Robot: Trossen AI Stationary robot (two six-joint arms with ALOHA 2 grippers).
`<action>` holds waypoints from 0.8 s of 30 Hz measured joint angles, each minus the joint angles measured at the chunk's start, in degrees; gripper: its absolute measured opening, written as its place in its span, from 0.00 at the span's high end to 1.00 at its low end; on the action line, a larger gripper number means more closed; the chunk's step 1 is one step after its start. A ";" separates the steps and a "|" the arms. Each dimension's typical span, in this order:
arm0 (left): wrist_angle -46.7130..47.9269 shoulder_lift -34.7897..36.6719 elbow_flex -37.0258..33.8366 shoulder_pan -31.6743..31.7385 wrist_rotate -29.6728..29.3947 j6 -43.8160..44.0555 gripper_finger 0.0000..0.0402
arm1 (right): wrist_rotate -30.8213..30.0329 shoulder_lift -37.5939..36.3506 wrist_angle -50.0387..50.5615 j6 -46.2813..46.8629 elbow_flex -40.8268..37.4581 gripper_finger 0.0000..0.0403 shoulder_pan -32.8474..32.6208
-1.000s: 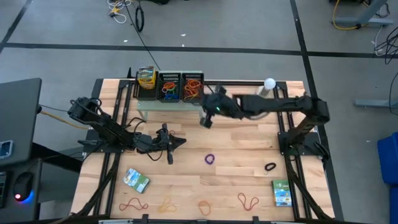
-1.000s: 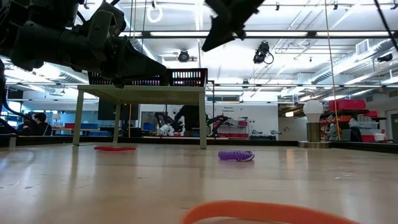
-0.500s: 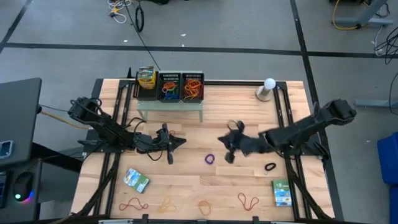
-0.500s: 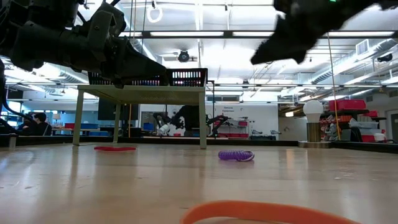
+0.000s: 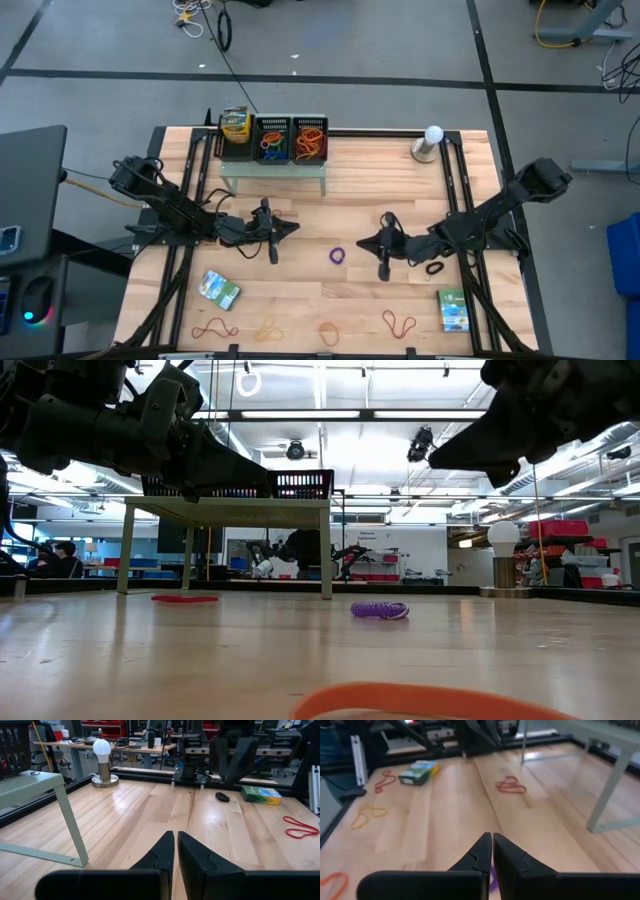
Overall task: Pick & Place Office Desk Supplies
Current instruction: Put the red rubber band into the right black bin on the shelf
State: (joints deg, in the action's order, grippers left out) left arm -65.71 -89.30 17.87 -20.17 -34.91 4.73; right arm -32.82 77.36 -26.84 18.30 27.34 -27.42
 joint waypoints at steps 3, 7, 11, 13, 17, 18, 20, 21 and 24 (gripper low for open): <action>-0.02 0.00 0.00 -0.01 0.01 0.00 0.93 | 0.56 0.00 -2.24 -1.83 -1.02 0.94 0.00; 0.00 0.00 -0.01 -0.01 0.01 0.00 0.93 | 1.50 0.00 -1.92 -2.26 -1.50 0.94 0.00; -0.02 0.00 -0.02 -0.01 0.01 0.00 0.93 | 2.06 0.00 -1.65 -4.67 -1.52 0.94 0.32; -0.01 0.00 -0.02 -0.01 0.01 0.00 0.93 | 2.08 0.00 -1.16 -4.68 -1.52 0.94 0.50; -0.02 0.00 -0.02 0.00 0.01 0.00 0.93 | 3.24 0.00 -0.04 -5.29 -1.54 0.94 1.89; -0.02 0.00 -0.02 0.00 0.01 0.00 0.93 | 4.07 0.00 0.37 -5.26 -1.54 0.94 2.29; -0.10 0.00 -0.02 0.03 0.01 -0.10 0.93 | 5.31 0.04 0.47 -5.19 -1.54 0.94 2.81; -0.57 0.00 0.02 0.42 -0.14 -0.76 0.93 | 5.87 0.04 0.47 -5.18 -1.54 0.94 2.99; -3.17 -0.04 1.05 1.17 -0.38 -2.55 0.93 | 6.31 0.04 1.10 -5.15 -1.54 0.94 2.97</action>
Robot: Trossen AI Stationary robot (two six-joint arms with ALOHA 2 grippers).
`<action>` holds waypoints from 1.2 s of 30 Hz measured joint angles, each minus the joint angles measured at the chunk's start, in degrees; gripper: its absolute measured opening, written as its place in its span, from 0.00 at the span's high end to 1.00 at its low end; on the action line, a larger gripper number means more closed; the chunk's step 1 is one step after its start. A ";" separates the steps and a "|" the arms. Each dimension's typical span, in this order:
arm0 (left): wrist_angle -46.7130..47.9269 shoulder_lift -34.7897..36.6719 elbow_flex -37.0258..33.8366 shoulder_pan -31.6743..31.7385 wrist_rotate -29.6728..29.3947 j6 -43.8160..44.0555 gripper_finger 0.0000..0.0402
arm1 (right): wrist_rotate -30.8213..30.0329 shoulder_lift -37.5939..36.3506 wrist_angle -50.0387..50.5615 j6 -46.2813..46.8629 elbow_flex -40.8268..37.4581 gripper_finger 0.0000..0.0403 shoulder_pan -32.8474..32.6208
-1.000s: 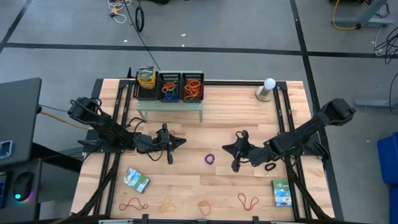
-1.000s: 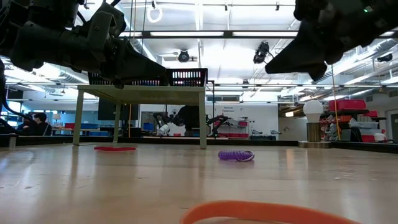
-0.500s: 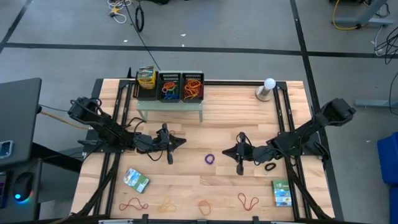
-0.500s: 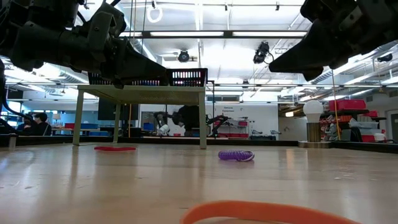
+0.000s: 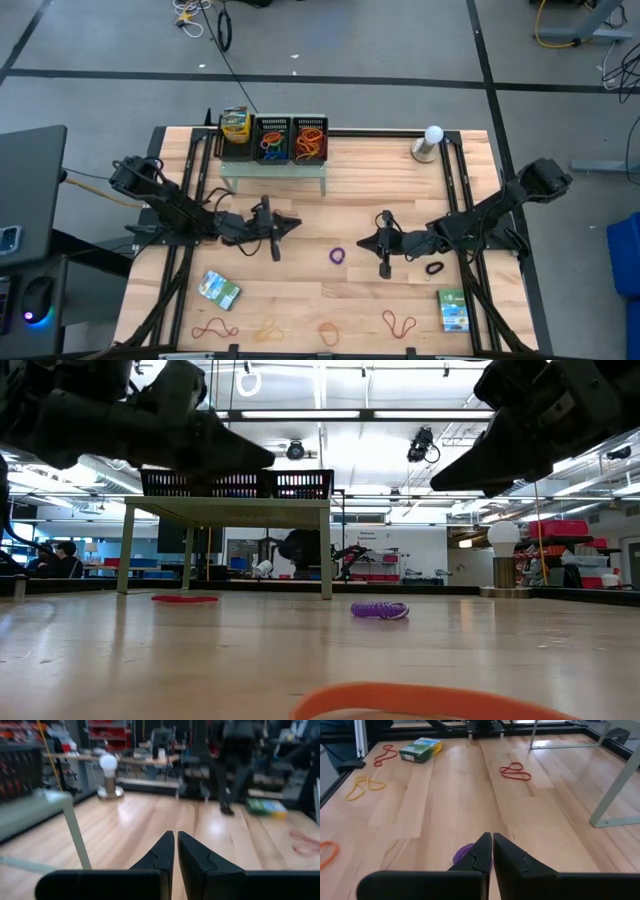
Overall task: Pick & Place Office Desk Supplies
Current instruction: Put the red rubber band into the right black bin on the shelf
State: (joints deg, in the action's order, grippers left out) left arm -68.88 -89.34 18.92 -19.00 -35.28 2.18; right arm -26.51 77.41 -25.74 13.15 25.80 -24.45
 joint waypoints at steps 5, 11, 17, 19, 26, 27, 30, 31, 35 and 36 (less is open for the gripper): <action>-0.29 0.00 2.24 0.27 1.12 -0.66 0.93 | -0.01 0.00 -0.12 -0.09 0.00 0.94 0.30; 1.10 -0.02 4.25 1.61 4.77 0.84 0.93 | -0.03 0.00 -0.05 0.01 0.00 0.94 0.96; 2.70 -0.02 8.47 3.61 6.63 4.42 0.93 | -0.03 0.00 0.31 -0.02 0.00 0.94 0.96; 5.93 -0.02 10.79 5.12 11.43 8.88 0.93 | -0.03 0.00 0.31 -0.06 0.00 0.94 0.96; 15.95 -0.80 18.91 3.07 18.93 10.82 0.97 | -0.05 0.00 0.31 0.00 0.00 0.94 0.96; 19.68 -0.76 20.37 3.30 20.47 14.31 0.97 | -0.05 0.00 0.31 0.00 0.00 0.94 0.96; 38.41 -0.85 25.18 2.48 21.24 18.16 0.97 | -0.18 0.00 0.31 0.02 0.00 0.94 0.96; 45.79 -0.87 26.82 1.37 19.70 17.63 0.98 | -0.21 0.00 0.31 0.02 0.00 0.94 0.96; 68.25 -0.87 30.56 -2.27 14.73 24.67 0.98 | -0.21 0.00 0.35 0.84 0.00 0.94 0.96; 71.68 -0.87 30.64 -2.39 14.92 28.39 0.98 | -0.21 0.00 0.52 1.01 0.00 0.94 0.96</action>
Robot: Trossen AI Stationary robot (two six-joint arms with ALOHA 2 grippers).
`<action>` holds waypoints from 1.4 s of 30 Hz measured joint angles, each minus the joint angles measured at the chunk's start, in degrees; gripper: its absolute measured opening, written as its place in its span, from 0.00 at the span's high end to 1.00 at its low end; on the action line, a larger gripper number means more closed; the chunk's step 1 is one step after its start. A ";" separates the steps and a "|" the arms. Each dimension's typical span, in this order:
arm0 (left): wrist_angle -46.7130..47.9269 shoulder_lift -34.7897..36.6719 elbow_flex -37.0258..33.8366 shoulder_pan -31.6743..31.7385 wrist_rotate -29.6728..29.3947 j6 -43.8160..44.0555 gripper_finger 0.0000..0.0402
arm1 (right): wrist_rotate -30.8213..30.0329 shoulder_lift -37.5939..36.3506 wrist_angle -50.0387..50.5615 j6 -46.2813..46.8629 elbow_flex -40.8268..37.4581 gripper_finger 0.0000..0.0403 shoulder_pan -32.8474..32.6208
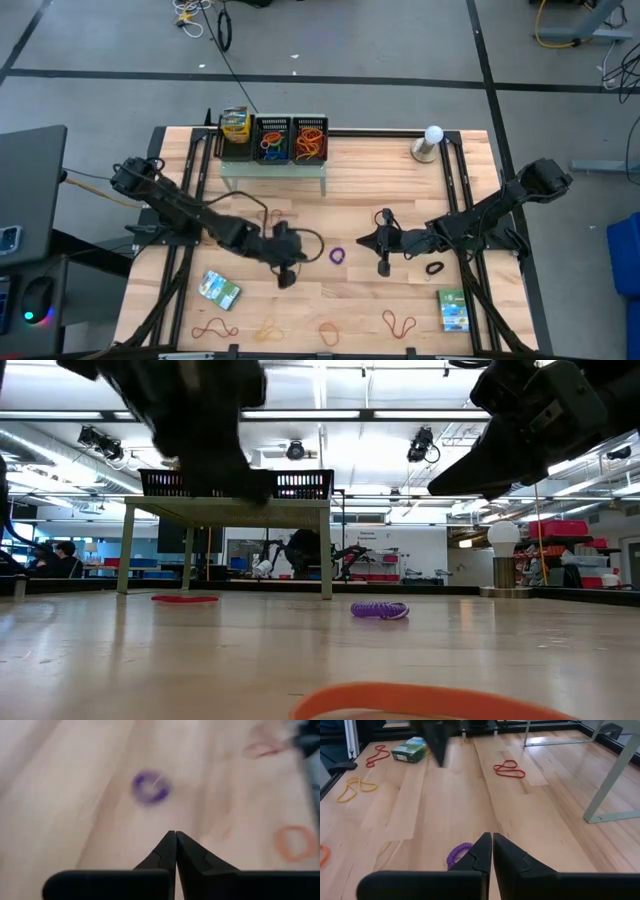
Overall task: Pick & Place Office Desk Supplies
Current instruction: Put the red rubber band into the right black bin on the shelf
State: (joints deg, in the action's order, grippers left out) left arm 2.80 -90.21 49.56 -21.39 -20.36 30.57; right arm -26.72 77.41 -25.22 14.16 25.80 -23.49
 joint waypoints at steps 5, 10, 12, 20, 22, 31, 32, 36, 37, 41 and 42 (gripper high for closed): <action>16.03 0.04 0.15 0.81 -0.23 11.13 0.89 | -0.18 0.00 0.13 0.13 0.00 0.94 0.00; 24.49 -0.83 0.07 4.39 -0.63 12.37 0.77 | -0.46 0.00 0.11 0.13 0.00 0.94 0.00; 25.40 -1.20 0.07 5.42 -1.11 10.36 0.73 | -0.46 0.00 0.13 0.11 0.00 0.94 0.00; 28.85 -1.16 -5.57 7.77 1.58 4.45 0.60 | -0.48 0.00 0.03 0.13 0.00 0.94 0.00; 25.65 -0.81 -8.13 7.60 0.71 3.01 0.59 | -0.48 0.00 0.06 0.13 0.00 0.94 0.00; 22.94 2.95 -9.38 7.29 -1.77 -7.54 0.63 | -0.51 0.00 -0.37 0.11 0.00 0.94 0.00; 22.90 3.28 -9.32 7.61 -1.80 -8.80 0.63 | -0.55 0.00 -0.43 0.11 0.00 0.94 0.00; 23.93 2.83 -9.43 9.77 0.55 -11.34 0.64 | -0.61 0.15 -0.89 -0.07 0.00 0.94 0.00; 23.40 2.69 -9.38 10.47 0.88 -12.02 0.64 | -0.57 0.25 -0.75 -0.08 0.00 0.94 0.00; 22.83 2.64 -9.38 13.38 3.36 -16.21 0.64 | -0.55 0.66 -0.84 -0.03 0.02 0.94 0.26; 22.66 2.64 -9.36 14.10 5.12 -16.96 0.64 | -0.59 0.66 -0.72 -0.03 0.00 0.94 0.26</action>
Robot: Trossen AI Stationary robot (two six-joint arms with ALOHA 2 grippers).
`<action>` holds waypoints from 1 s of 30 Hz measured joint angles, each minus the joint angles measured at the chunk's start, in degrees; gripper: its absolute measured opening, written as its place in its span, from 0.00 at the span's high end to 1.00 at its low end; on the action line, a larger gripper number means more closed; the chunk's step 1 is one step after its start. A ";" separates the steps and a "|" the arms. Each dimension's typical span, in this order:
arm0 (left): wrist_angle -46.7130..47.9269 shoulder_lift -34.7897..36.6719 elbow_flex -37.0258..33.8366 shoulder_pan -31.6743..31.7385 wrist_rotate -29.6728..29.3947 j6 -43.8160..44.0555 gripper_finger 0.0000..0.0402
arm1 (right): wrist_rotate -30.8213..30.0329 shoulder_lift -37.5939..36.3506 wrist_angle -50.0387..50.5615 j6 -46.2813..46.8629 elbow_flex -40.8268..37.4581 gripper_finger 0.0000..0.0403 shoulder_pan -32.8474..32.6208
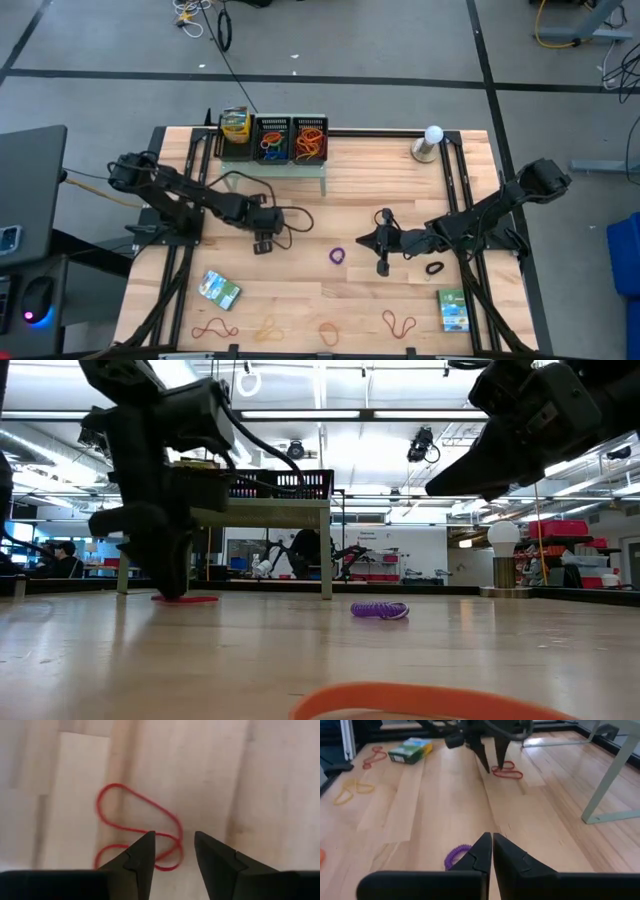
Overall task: Pick & Place Office Desk Supplies
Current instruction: Put the red rubber band into the right black bin on the shelf
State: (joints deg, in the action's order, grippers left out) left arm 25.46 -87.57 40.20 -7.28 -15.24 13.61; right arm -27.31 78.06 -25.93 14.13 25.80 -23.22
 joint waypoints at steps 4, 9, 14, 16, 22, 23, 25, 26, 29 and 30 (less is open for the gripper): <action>0.30 -0.47 0.04 2.42 4.57 -2.96 0.65 | 0.02 0.00 -0.21 0.02 0.00 0.94 0.00; 0.61 -1.95 0.30 3.48 5.03 -5.26 0.72 | 0.04 0.00 -0.35 0.13 0.00 0.94 0.00; 1.09 -2.27 0.29 3.49 5.49 -5.57 0.86 | 0.04 0.00 -0.35 0.11 0.00 0.94 0.00; 1.35 -2.30 0.26 3.49 5.52 -5.69 0.93 | 0.04 0.00 -0.35 0.04 0.00 0.94 0.00; 1.97 -1.57 1.05 2.51 5.49 -5.16 0.98 | 0.04 0.00 -0.34 -0.04 0.00 0.94 0.00; 2.15 -1.26 1.31 2.11 5.39 -5.17 0.98 | 0.05 0.00 -0.35 -0.04 0.00 0.94 0.00; 3.20 0.16 1.78 1.35 5.34 -4.82 0.98 | 0.04 0.00 -0.34 -0.04 0.00 0.94 0.00; 2.88 1.19 2.23 0.87 5.35 -4.30 0.99 | 0.04 0.00 -0.33 -0.02 0.00 0.94 0.00; 2.25 4.40 3.29 -0.97 5.89 -2.08 0.99 | 0.04 0.00 -0.33 0.00 0.00 0.94 0.00; 2.60 5.38 3.69 -1.78 6.10 -1.51 0.99 | 0.04 0.00 -0.35 -0.02 0.00 0.94 0.00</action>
State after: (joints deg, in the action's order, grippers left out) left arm 28.06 -82.19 43.89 -9.06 -9.13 12.10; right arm -27.27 78.06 -26.28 14.11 25.80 -23.22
